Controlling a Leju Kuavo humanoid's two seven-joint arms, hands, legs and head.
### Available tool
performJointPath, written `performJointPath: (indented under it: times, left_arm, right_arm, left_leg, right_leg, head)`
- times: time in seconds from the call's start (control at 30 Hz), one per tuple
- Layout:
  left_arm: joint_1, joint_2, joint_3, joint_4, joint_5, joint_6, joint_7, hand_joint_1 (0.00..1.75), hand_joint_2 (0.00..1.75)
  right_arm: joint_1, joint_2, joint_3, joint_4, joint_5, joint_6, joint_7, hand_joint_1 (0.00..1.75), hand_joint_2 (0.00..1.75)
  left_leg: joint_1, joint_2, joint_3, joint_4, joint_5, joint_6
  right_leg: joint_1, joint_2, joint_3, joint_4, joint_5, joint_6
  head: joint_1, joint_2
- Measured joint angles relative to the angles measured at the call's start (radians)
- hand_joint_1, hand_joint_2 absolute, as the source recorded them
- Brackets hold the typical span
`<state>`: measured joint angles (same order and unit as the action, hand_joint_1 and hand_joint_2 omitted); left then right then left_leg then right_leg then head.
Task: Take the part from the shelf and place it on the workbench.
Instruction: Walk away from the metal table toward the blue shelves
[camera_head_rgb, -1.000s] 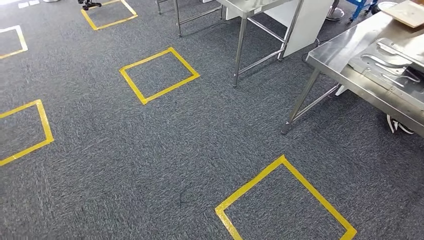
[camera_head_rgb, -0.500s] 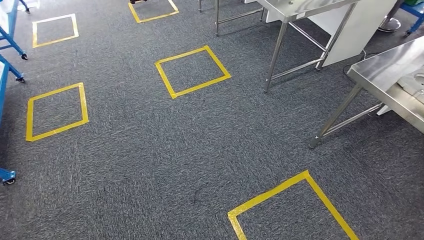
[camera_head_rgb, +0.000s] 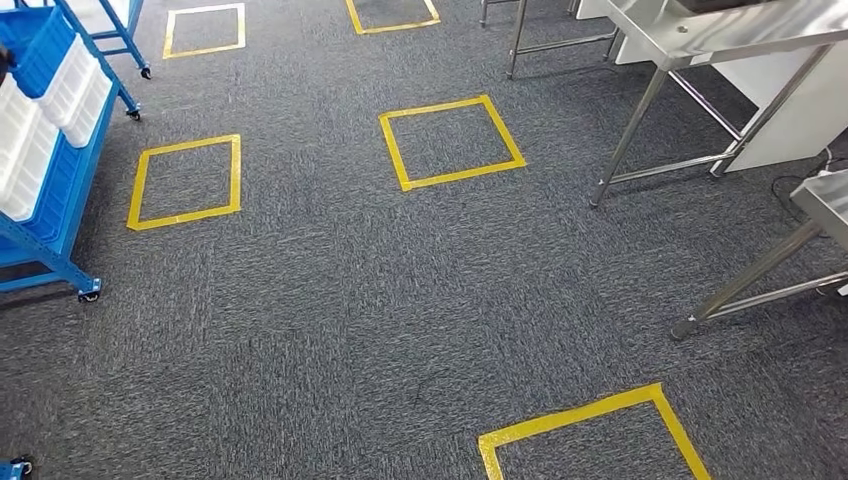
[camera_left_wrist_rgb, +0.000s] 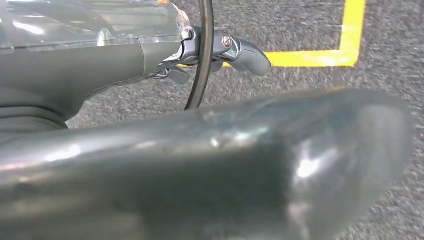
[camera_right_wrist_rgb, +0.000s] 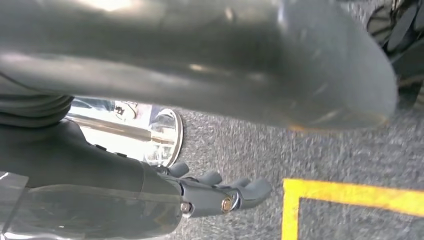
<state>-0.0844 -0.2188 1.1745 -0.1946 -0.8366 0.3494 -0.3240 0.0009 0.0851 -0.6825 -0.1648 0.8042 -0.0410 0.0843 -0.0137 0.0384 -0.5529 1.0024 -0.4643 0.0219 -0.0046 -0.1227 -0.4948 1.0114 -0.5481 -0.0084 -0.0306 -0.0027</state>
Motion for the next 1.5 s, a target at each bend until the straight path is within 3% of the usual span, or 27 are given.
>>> performJointPath:
  times: [0.03,0.1,0.17,0.2,0.27,0.33,0.4,0.43,0.47,0.5,0.57,0.63,0.7,0.73,0.8,0.87,0.93,1.0,1.07,1.13,1.2,1.23,1.27,1.3,1.37,1.43,1.5]
  left_arm:
    - [0.001,0.000,0.000,0.000,0.000,0.000,0.000,0.00,0.00]
    - [-0.001,0.000,0.000,0.000,0.001,0.000,0.000,0.00,0.00]
    - [-0.003,0.000,0.000,0.000,0.001,0.000,0.000,0.00,0.00]
    - [-0.003,0.000,0.001,0.000,0.001,0.000,0.000,0.00,0.00]
    - [-0.002,0.000,0.001,0.000,0.003,0.000,0.000,0.00,0.00]
    - [-0.002,0.000,0.002,0.000,0.005,0.000,0.000,0.00,0.00]
    - [-0.004,0.000,0.002,0.000,0.006,0.000,0.000,0.00,0.00]
    - [-0.005,0.000,0.003,0.000,0.007,0.000,0.000,0.00,0.00]
    - [-0.003,0.000,0.004,0.000,0.008,0.000,0.000,0.00,0.00]
    - [-0.002,0.000,0.006,0.000,0.009,0.000,0.000,0.00,0.00]
    - [0.000,0.000,0.011,0.000,0.012,0.001,0.000,0.00,0.00]
    - [-0.003,0.000,0.015,0.000,0.016,0.002,-0.001,0.00,0.00]
    - [-0.004,-0.001,0.018,0.000,0.018,0.002,-0.001,0.00,0.00]
    - [-0.004,-0.001,0.019,0.000,0.019,0.002,-0.002,0.00,0.00]
    - [-0.002,-0.001,0.021,0.000,0.020,0.002,-0.002,0.00,0.00]
    - [-0.003,0.000,0.021,0.000,0.020,0.003,-0.003,0.00,0.00]
    - [-0.005,0.000,0.022,0.000,0.020,0.003,-0.004,0.00,0.00]
    - [-0.002,0.000,0.023,0.000,0.020,0.004,-0.005,0.00,0.00]
    - [0.001,0.000,0.024,0.000,0.021,0.004,-0.006,0.00,0.00]
    - [-0.001,-0.001,0.025,0.000,0.022,0.004,-0.008,0.00,0.00]
    - [-0.004,0.000,0.026,0.000,0.022,0.004,-0.009,0.00,0.00]
    - [-0.004,0.000,0.026,0.000,0.023,0.004,-0.009,0.00,0.00]
    - [-0.004,0.000,0.027,0.000,0.023,0.004,-0.008,0.00,0.00]
    - [-0.003,0.000,0.027,0.000,0.024,0.004,-0.008,0.00,0.00]
    - [-0.003,0.000,0.028,0.000,0.027,0.005,-0.008,0.00,0.00]
    - [-0.004,0.000,0.029,0.000,0.029,0.005,-0.008,0.00,0.00]
    - [-0.002,0.000,0.030,0.000,0.031,0.006,-0.008,0.00,0.00]
  right_arm:
    - [-0.001,0.000,0.000,0.000,0.000,0.000,0.000,0.00,0.00]
    - [0.003,0.003,0.000,0.000,0.001,-0.001,0.000,0.00,0.00]
    - [0.006,0.009,0.000,0.000,0.003,-0.001,0.000,0.00,0.00]
    - [0.007,0.011,0.000,0.000,0.004,-0.002,0.000,0.00,0.00]
    - [0.008,0.014,0.000,0.000,0.006,-0.003,0.000,0.00,0.00]
    - [0.010,0.014,0.000,0.001,0.007,-0.005,0.001,0.00,0.00]
    - [0.010,0.014,0.000,0.002,0.009,-0.005,0.000,0.00,0.00]
    - [0.010,0.014,0.000,0.002,0.010,-0.005,0.000,0.00,0.00]
    - [0.008,0.014,0.000,0.002,0.012,-0.005,-0.001,0.00,0.00]
    - [0.007,0.013,0.000,0.002,0.012,-0.005,-0.001,0.00,0.00]
    - [0.008,0.010,0.000,0.002,0.014,-0.003,-0.001,0.00,0.00]
    - [0.013,0.006,0.000,0.002,0.014,-0.001,-0.001,0.00,0.00]
    - [0.014,0.001,0.000,0.002,0.014,0.001,-0.001,0.00,0.00]
    - [0.013,0.000,0.000,0.002,0.015,0.001,-0.001,0.00,0.00]
    - [0.011,-0.002,0.000,0.002,0.016,0.001,-0.001,0.00,0.00]
    - [0.010,-0.002,0.000,0.002,0.016,0.001,-0.002,0.00,0.00]
    - [0.008,-0.001,0.000,0.003,0.016,0.001,-0.004,0.00,0.00]
    - [0.002,-0.001,0.000,0.003,0.016,0.001,-0.005,0.00,0.00]
    - [-0.001,-0.001,0.000,0.003,0.016,0.001,-0.005,0.00,0.00]
    - [0.002,0.002,0.000,0.003,0.016,0.001,-0.006,0.00,0.00]
    - [0.004,0.008,0.000,0.003,0.016,0.001,-0.005,0.00,0.00]
    - [0.005,0.011,0.000,0.003,0.016,0.001,-0.005,0.00,0.00]
    - [0.005,0.013,0.000,0.003,0.016,0.001,-0.005,0.00,0.00]
    - [0.006,0.014,0.000,0.003,0.016,0.001,-0.005,0.00,0.00]
    - [0.007,0.015,0.000,0.003,0.016,0.001,-0.005,0.00,0.00]
    - [0.007,0.015,0.000,0.004,0.016,0.001,-0.005,0.00,0.00]
    - [0.004,0.015,0.000,0.004,0.016,0.001,-0.005,0.00,0.00]
  left_leg:
    - [0.004,-0.010,0.004,-0.008,0.005,0.005]
    - [0.007,-0.032,0.005,-0.015,0.011,0.012]
    - [0.008,-0.058,0.003,-0.014,0.011,0.015]
    - [0.008,-0.073,0.003,-0.012,0.011,0.014]
    - [0.008,-0.103,0.005,-0.006,0.009,0.011]
    - [0.009,-0.130,0.002,0.005,0.004,0.002]
    - [0.011,-0.152,-0.007,0.014,0.003,-0.011]
    - [0.013,-0.163,-0.012,0.015,0.004,-0.019]
    - [0.015,-0.175,-0.016,0.015,0.006,-0.026]
    - [0.016,-0.170,-0.019,0.019,0.004,-0.031]
    - [0.015,-0.120,-0.040,0.062,-0.023,-0.040]
    - [0.015,-0.062,-0.094,0.175,-0.083,-0.045]
    - [0.018,-0.049,-0.148,0.285,-0.124,-0.049]
    - [0.018,-0.047,-0.152,0.294,-0.118,-0.049]
    - [0.016,-0.034,-0.102,0.204,-0.061,-0.042]
    - [0.006,0.003,-0.033,0.073,-0.015,-0.028]
    - [-0.004,0.020,-0.010,0.022,-0.007,-0.016]
    - [-0.003,0.000,-0.009,0.013,-0.001,-0.006]
    - [0.003,-0.019,0.000,-0.003,0.008,0.003]
    - [0.007,-0.038,0.004,-0.011,0.014,0.010]
    - [0.007,-0.062,0.003,-0.010,0.014,0.013]
    - [0.007,-0.076,0.003,-0.009,0.013,0.013]
    - [0.008,-0.091,0.005,-0.007,0.012,0.011]
    - [0.010,-0.106,0.006,-0.003,0.010,0.008]
    - [0.012,-0.132,0.003,0.010,0.003,-0.003]
    - [0.014,-0.153,-0.007,0.020,-0.001,-0.017]
    - [0.018,-0.170,-0.014,0.019,0.000,-0.031]
  right_leg:
    - [-0.001,0.024,-0.006,0.021,-0.017,0.004]
    - [-0.007,0.087,-0.051,0.124,-0.077,0.010]
    - [-0.011,0.114,-0.114,0.244,-0.123,0.013]
    - [-0.012,0.117,-0.127,0.264,-0.118,0.014]
    - [-0.017,0.127,-0.103,0.194,-0.052,0.016]
    - [-0.023,0.173,-0.053,0.074,0.008,0.015]
    - [-0.023,0.213,-0.034,0.024,0.019,0.011]
    - [-0.021,0.216,-0.035,0.023,0.017,0.008]
    - [-0.020,0.203,-0.034,0.021,0.018,0.002]
    - [-0.020,0.189,-0.031,0.018,0.020,-0.005]
    - [-0.020,0.160,-0.026,0.010,0.023,-0.019]
    - [-0.014,0.129,-0.025,0.009,0.021,-0.028]
    - [-0.009,0.096,-0.025,0.009,0.018,-0.032]
    - [-0.007,0.080,-0.024,0.009,0.016,-0.033]
    - [-0.005,0.054,-0.018,0.009,0.011,-0.032]
    - [-0.001,0.030,-0.010,0.009,0.005,-0.026]
    - [0.001,0.010,-0.006,0.008,0.000,-0.017]
    - [0.000,-0.002,0.001,0.004,-0.002,-0.008]
    - [-0.002,0.035,-0.004,0.028,-0.023,0.001]
    - [-0.007,0.094,-0.055,0.129,-0.078,0.006]
    - [-0.011,0.116,-0.124,0.252,-0.122,0.010]
    - [-0.014,0.118,-0.142,0.276,-0.116,0.012]
    - [-0.017,0.120,-0.143,0.263,-0.090,0.015]
    - [-0.022,0.125,-0.126,0.215,-0.050,0.017]
    - [-0.029,0.166,-0.077,0.093,0.015,0.020]
    - [-0.029,0.195,-0.056,0.037,0.029,0.016]
    - [-0.025,0.180,-0.054,0.033,0.028,0.004]
  head:
    - [0.000,0.000]
    - [0.000,0.000]
    - [0.000,0.000]
    - [0.000,0.000]
    - [0.000,0.000]
    - [0.000,0.000]
    - [0.000,0.000]
    - [0.000,0.000]
    - [0.000,0.000]
    - [0.000,0.000]
    - [-0.001,0.000]
    - [-0.001,0.000]
    - [-0.001,0.000]
    - [-0.001,0.000]
    - [-0.001,0.000]
    - [-0.001,0.000]
    - [0.000,0.000]
    - [-0.001,0.000]
    - [0.000,0.000]
    - [0.000,0.000]
    - [0.000,0.000]
    - [0.000,0.000]
    - [0.000,0.000]
    - [0.000,0.000]
    - [0.000,0.000]
    - [0.000,0.000]
    - [-0.001,0.000]
